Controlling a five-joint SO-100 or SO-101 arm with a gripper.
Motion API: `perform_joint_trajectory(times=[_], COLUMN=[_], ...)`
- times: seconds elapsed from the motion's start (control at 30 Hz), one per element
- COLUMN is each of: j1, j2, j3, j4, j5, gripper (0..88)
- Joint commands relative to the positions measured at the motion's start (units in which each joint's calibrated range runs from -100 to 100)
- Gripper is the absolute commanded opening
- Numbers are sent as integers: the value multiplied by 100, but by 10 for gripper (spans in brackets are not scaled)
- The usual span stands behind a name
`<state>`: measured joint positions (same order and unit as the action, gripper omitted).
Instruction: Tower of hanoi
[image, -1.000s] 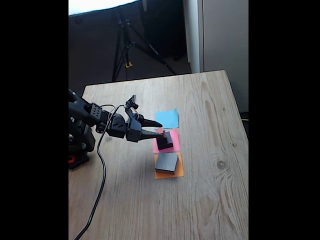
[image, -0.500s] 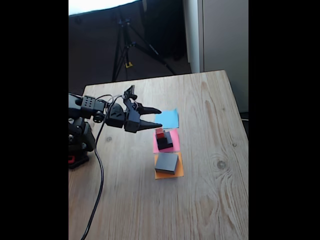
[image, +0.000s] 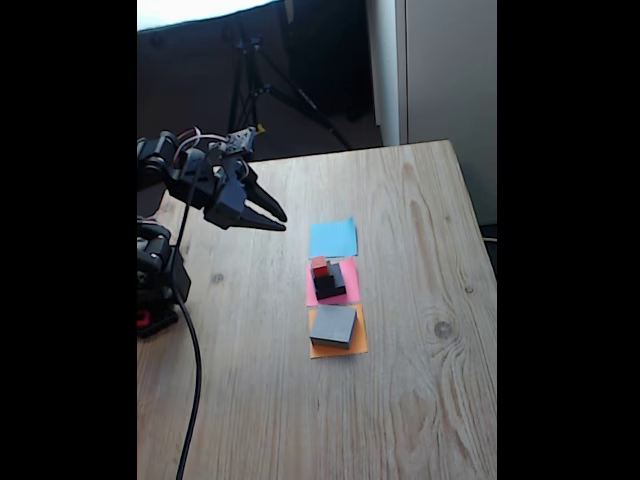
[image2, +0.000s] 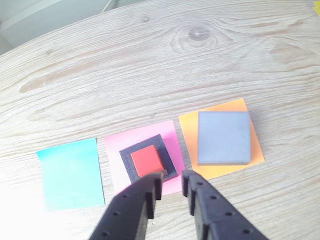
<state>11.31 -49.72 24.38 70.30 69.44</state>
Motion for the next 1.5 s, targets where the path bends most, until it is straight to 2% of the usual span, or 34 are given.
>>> perform_joint_trajectory(times=[0.0,0.03,0.13,0.33,0.53,0.6,0.7,0.87,0.9,0.97,1.1,1.2,1.27,1.4,1.47], j1=[487,604,904,1347,1523,1523,1540,1623,1657,1698,1807,1849,1874,1882,1882], j2=[97,180,377,476,294,158,-54,-334,-380,-448,-614,-675,-652,-493,-410], j3=[-1338,-1711,-2565,-3193,-2665,-2174,-1320,89,335,871,1998,2844,3226,3762,4098], j4=[1036,1368,1959,2420,2299,1934,1295,218,24,-534,-1659,-2792,-3254,-4096,-4630], j5=[714,1032,1551,2487,2821,2537,2454,2637,2805,2671,2938,2771,2805,2537,2604], gripper=[2,2,2,2,3,3,11,49,50,68,110,158,177,239,263])
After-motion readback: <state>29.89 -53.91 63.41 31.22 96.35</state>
